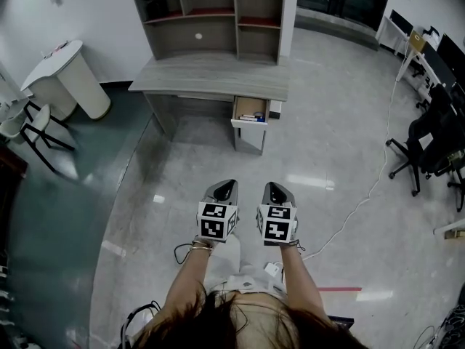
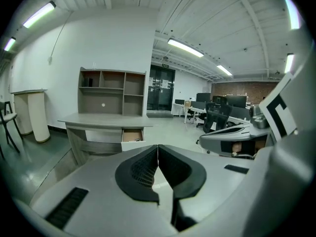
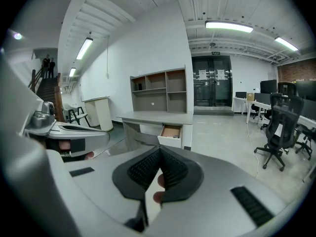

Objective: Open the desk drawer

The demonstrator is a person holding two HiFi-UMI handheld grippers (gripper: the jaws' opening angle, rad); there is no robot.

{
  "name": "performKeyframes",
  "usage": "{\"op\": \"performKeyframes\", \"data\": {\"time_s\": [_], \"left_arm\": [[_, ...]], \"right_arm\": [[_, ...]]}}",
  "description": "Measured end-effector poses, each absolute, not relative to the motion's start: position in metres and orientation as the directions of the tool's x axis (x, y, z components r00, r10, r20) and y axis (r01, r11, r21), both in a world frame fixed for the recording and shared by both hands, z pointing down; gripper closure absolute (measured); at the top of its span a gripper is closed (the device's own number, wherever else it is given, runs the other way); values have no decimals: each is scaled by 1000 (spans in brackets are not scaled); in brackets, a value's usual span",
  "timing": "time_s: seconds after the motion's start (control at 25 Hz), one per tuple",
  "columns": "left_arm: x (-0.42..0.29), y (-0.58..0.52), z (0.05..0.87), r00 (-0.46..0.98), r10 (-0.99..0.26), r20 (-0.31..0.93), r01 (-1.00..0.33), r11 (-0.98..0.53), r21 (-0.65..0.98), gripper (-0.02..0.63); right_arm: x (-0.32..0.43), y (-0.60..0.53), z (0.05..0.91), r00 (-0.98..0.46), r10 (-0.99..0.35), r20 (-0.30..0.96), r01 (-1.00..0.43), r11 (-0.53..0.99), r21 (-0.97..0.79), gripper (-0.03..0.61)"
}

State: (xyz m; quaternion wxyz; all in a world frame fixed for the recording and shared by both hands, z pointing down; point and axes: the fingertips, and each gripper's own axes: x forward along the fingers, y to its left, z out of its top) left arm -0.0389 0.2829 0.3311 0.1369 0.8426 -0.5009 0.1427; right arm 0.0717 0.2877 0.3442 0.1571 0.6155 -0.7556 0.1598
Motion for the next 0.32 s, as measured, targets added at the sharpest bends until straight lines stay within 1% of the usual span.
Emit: {"op": "performKeyframes", "data": {"time_s": [0.16,0.32], "left_arm": [[-35,298,328,465,-807,364,-881,-463,101,603],[-28,309,323,471,-808,353,-876,-477,77,603]], "right_arm": [[72,303,344,-206,-877,434,-978,205,-50,558],[75,314,343,-213,-879,427,-976,213,-49,558]]}}
